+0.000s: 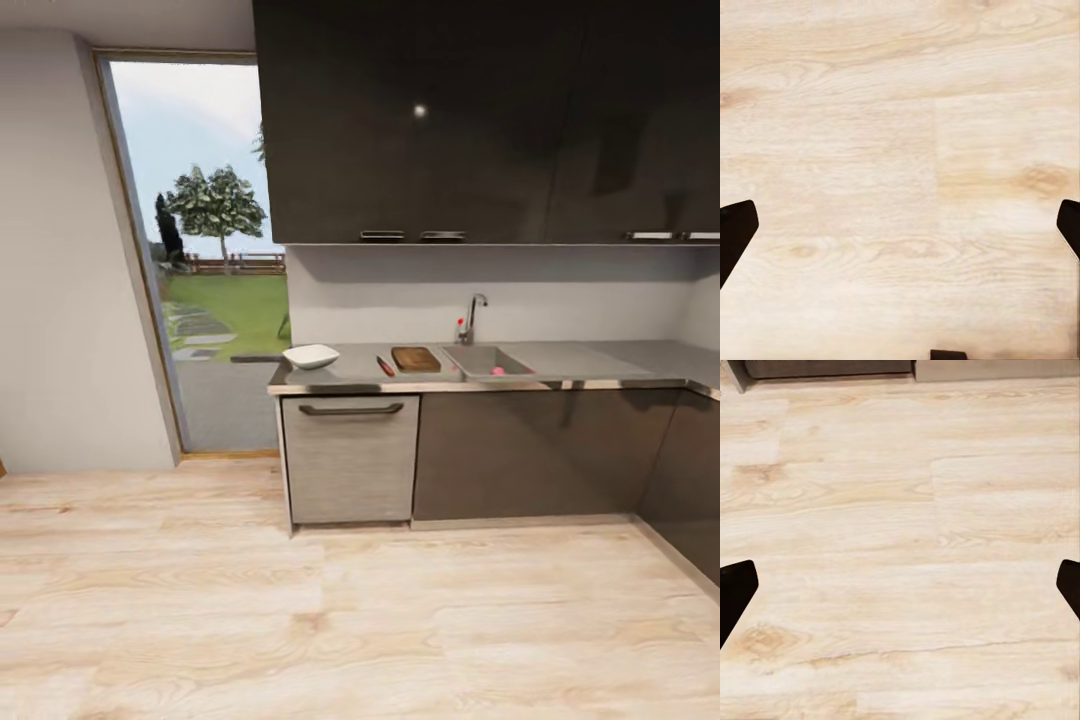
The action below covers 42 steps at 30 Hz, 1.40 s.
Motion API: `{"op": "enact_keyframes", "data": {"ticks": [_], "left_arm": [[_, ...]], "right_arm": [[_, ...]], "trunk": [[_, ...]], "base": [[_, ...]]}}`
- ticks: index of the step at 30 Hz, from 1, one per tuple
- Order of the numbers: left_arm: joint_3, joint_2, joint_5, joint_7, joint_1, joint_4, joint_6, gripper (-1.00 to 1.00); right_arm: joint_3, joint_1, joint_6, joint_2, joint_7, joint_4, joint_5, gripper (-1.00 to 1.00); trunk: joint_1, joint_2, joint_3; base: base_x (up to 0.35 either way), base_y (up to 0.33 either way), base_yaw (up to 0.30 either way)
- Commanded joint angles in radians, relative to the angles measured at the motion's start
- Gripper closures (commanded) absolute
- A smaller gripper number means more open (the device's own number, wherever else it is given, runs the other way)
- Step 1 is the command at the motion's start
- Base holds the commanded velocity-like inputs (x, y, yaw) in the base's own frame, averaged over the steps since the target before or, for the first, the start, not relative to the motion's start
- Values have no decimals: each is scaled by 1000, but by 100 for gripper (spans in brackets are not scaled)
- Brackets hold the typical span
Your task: In the kitchen, take the Vidalia onion out of the sink, dice it on the chopping board with the paring knife, put the diced onion into the bowl on the countertop, then place both the paring knife and the chopping board into the sink.
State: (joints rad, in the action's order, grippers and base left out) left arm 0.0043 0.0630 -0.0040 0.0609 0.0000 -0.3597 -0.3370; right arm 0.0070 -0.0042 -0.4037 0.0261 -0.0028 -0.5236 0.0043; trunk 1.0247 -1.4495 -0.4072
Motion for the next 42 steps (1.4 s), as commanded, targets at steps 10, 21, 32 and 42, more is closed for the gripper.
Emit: {"op": "enact_keyframes", "data": {"ticks": [10, 21, 32, 42], "left_arm": [[0, 0, -1, 3, 0, -1, -2, -100], [0, 0, -1, 3, 0, -1, -2, -100], [0, 0, -1, 2, 0, -1, -2, -100], [2, 0, -1, 2, 0, 0, -2, -100]], "right_arm": [[1, 0, -3, 0, 0, 0, 0, -100], [1, 0, -3, 0, 0, 0, 0, -100], [1, 0, -3, 0, 0, 0, 0, -100], [1, 0, -1, -4, 0, 1, 1, -100]], "trunk": [[0, 0, -1], [0, 0, -1], [0, 0, -1], [0, 0, -1]], "base": [[170, -191, 172], [171, -191, 174], [171, -191, 174], [73, -80, 119]]}}
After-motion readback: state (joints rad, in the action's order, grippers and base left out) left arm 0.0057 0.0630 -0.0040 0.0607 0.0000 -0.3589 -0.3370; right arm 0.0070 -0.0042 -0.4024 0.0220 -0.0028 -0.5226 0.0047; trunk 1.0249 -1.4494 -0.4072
